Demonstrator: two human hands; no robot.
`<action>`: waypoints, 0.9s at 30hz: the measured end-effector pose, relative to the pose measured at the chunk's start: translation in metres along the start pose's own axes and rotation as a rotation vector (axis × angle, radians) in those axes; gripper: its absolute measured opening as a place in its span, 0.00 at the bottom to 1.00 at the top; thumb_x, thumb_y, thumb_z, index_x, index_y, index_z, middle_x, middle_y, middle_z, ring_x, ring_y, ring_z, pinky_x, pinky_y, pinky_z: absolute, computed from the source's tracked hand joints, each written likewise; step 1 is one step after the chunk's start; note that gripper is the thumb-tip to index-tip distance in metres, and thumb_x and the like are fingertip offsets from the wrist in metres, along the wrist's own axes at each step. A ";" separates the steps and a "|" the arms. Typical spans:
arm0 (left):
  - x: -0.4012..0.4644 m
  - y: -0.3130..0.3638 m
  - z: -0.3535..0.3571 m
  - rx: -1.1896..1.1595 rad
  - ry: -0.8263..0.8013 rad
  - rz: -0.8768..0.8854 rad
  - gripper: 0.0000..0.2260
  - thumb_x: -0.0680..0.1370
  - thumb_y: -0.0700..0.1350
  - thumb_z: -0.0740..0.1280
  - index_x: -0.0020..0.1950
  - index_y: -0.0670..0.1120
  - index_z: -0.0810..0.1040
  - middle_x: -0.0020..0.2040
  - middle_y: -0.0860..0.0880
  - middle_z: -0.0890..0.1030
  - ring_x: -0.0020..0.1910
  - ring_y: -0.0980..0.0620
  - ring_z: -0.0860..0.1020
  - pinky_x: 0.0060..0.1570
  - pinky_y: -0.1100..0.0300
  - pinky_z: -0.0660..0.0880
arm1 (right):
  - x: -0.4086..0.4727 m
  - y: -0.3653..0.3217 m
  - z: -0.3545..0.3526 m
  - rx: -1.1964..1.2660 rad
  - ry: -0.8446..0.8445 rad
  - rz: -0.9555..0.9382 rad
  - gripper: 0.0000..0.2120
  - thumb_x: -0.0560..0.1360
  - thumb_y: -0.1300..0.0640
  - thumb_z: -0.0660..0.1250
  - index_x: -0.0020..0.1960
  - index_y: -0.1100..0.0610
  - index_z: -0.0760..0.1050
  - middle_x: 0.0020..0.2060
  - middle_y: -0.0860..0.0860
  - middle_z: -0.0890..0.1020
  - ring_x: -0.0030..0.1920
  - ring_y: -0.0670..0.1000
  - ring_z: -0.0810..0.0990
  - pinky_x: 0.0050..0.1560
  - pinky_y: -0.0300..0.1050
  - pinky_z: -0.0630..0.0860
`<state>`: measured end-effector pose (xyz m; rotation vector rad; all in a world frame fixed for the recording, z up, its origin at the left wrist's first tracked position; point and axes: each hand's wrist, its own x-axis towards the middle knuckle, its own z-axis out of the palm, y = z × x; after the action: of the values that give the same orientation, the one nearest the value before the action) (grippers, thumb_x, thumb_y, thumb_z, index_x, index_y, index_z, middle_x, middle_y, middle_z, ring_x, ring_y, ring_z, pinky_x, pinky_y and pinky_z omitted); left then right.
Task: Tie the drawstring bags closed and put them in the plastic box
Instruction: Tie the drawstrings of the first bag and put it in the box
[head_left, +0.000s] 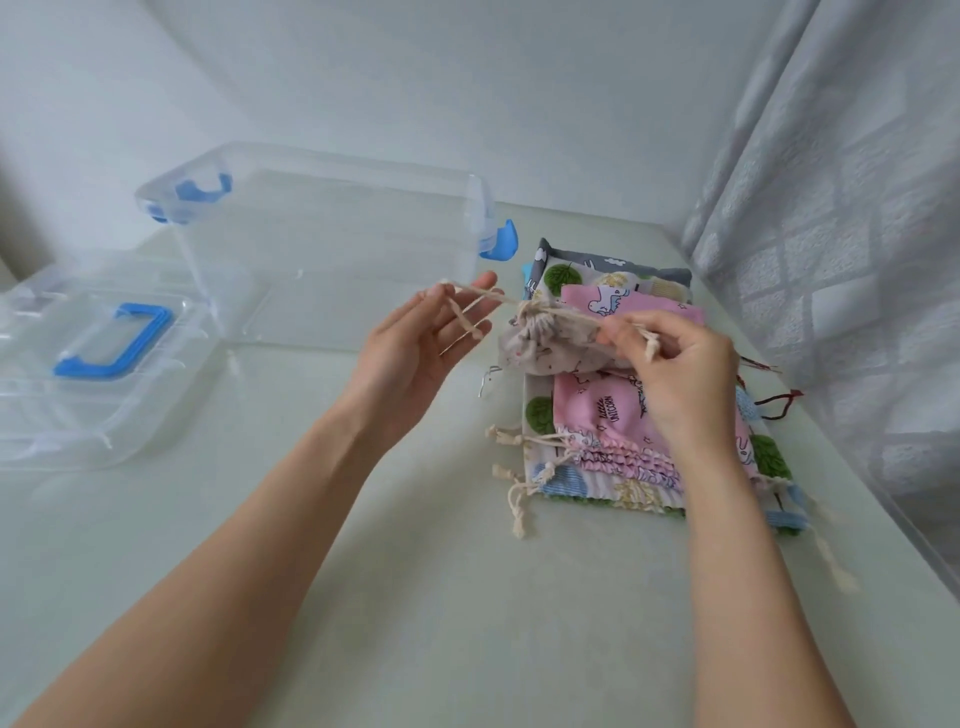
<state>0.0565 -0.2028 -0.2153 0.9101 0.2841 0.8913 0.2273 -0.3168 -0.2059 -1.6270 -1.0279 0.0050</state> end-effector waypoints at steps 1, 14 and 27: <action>0.000 0.001 0.001 -0.104 -0.015 -0.019 0.11 0.82 0.41 0.53 0.46 0.42 0.73 0.53 0.45 0.83 0.54 0.49 0.81 0.59 0.56 0.75 | 0.000 0.000 -0.001 -0.005 0.006 -0.005 0.07 0.71 0.53 0.71 0.48 0.54 0.82 0.34 0.41 0.81 0.35 0.37 0.79 0.39 0.32 0.76; -0.007 -0.007 0.008 0.280 0.081 0.011 0.09 0.81 0.41 0.57 0.42 0.44 0.69 0.27 0.54 0.71 0.31 0.57 0.79 0.40 0.61 0.80 | 0.004 0.009 -0.013 0.160 0.004 0.237 0.05 0.73 0.55 0.71 0.39 0.54 0.81 0.33 0.45 0.81 0.33 0.38 0.77 0.41 0.38 0.74; -0.004 -0.001 0.002 0.194 0.074 0.021 0.06 0.80 0.38 0.59 0.52 0.45 0.74 0.33 0.50 0.75 0.41 0.52 0.82 0.42 0.61 0.79 | -0.016 -0.017 -0.004 -0.231 -0.468 -0.094 0.09 0.65 0.48 0.75 0.42 0.50 0.81 0.34 0.45 0.83 0.35 0.45 0.80 0.40 0.43 0.78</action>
<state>0.0559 -0.2076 -0.2153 1.0618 0.4308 0.9292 0.2095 -0.3305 -0.1989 -1.8301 -1.5072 0.2200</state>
